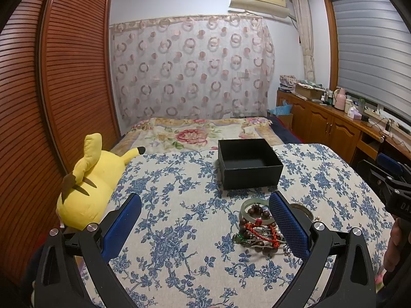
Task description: Organize jewelry
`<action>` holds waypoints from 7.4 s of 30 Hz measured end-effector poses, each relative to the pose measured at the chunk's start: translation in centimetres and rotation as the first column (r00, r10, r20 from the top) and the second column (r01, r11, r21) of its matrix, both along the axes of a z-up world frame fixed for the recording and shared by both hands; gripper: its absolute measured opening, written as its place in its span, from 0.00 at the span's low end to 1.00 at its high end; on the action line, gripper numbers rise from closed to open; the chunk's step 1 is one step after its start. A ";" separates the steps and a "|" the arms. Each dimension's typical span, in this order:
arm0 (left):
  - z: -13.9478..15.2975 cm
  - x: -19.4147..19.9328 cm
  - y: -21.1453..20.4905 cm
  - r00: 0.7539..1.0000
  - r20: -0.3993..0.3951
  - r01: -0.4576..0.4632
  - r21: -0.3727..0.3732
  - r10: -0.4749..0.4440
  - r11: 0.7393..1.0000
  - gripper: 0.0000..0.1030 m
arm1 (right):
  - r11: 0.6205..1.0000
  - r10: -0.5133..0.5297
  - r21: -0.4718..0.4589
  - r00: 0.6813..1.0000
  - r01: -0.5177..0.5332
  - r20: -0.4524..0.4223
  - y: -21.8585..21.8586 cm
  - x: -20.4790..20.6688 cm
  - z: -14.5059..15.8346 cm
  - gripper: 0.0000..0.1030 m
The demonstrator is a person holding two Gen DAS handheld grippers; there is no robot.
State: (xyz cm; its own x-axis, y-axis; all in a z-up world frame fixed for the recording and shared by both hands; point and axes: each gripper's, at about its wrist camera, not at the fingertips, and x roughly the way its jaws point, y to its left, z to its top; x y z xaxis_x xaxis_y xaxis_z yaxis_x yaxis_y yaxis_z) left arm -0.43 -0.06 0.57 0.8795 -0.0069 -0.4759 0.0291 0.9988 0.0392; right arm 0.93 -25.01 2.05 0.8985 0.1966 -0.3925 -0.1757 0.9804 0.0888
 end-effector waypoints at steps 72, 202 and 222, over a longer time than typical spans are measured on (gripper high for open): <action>-0.8 0.4 0.3 0.999 -0.054 -0.001 -0.020 0.000 1.000 0.94 | 0.999 0.037 -0.035 0.999 -0.038 -0.029 1.2 0.7 -1.9 0.98; -2.6 19.4 -1.5 0.908 -0.299 0.265 -0.131 -0.293 0.955 0.67 | 0.879 0.452 -0.001 0.833 -0.478 -0.318 6.2 21.8 -5.4 0.58; -3.1 23.6 -3.2 0.900 -0.325 0.266 -0.116 -0.290 0.957 0.67 | 0.910 0.401 0.002 0.878 -0.415 -0.261 3.6 22.9 -4.8 0.59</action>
State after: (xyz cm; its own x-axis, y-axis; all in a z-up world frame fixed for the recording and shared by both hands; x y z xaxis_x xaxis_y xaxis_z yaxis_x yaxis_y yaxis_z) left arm 23.13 -3.29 -2.50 0.6259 -0.2700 -0.7317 0.3055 0.9481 -0.0885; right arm 23.81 -21.41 -2.78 0.6138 0.4979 -0.6127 -0.5403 0.8308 0.1338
